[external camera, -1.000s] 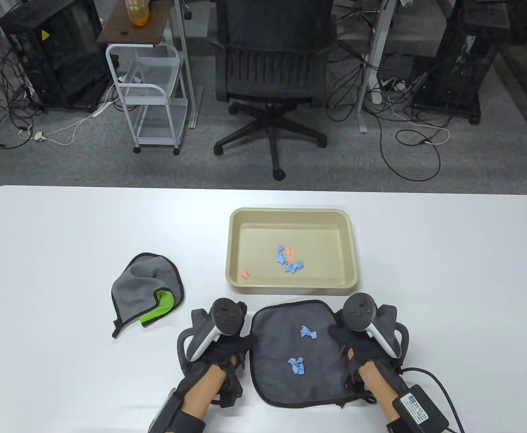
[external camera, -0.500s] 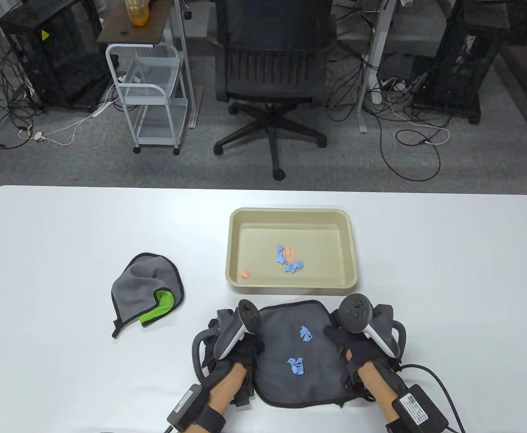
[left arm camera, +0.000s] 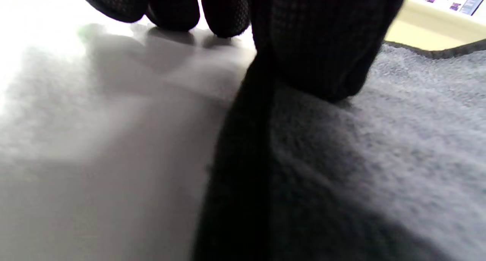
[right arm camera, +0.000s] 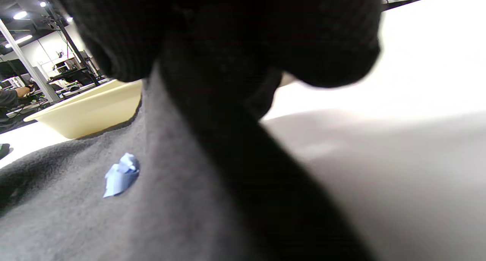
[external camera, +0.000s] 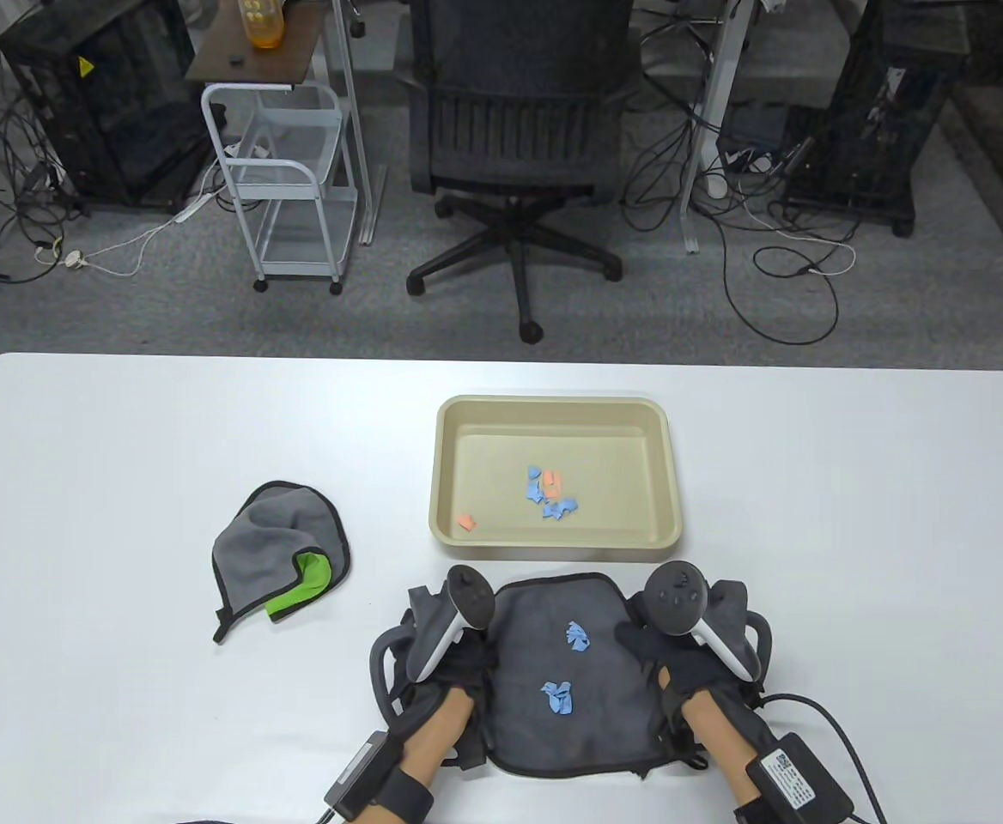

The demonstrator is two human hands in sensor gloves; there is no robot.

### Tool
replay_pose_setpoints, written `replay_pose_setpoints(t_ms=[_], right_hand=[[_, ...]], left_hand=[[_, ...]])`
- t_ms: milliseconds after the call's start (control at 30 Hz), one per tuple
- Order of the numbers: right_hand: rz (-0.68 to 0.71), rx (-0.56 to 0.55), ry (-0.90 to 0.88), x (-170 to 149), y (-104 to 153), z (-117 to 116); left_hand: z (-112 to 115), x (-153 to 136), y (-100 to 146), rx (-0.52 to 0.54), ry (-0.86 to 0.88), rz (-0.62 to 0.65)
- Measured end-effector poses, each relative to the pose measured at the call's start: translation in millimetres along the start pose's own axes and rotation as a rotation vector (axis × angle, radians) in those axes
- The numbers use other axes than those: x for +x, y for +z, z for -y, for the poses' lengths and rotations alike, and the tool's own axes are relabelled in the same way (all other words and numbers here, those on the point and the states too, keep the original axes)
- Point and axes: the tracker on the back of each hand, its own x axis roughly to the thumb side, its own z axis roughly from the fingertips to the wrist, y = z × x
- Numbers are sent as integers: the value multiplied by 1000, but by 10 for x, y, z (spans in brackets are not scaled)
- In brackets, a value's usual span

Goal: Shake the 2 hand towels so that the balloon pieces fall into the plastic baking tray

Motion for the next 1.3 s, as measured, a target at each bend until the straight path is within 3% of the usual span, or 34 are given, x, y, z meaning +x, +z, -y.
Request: replay_pose_setpoints(t_ms=[200, 333, 600, 900, 1100, 1300], right_hand=[[-8, 1, -34, 35, -11, 49], [-5, 22, -63, 102, -26, 84], [-4, 40, -52, 293, -16, 319], [-15, 89, -138, 477, -16, 583], [-26, 143, -249, 502, -99, 756], [-40, 170, -352, 570, -342, 1047]], left_hand=[[-164, 59, 103, -5, 81, 54], [-284, 166, 135, -106, 32, 39], [-545, 415, 269, -128, 4, 89], [-919, 500, 370, -109, 12, 98], [-1177, 507, 353, -103, 45, 100], [-1517, 579, 180, -108, 126, 77]])
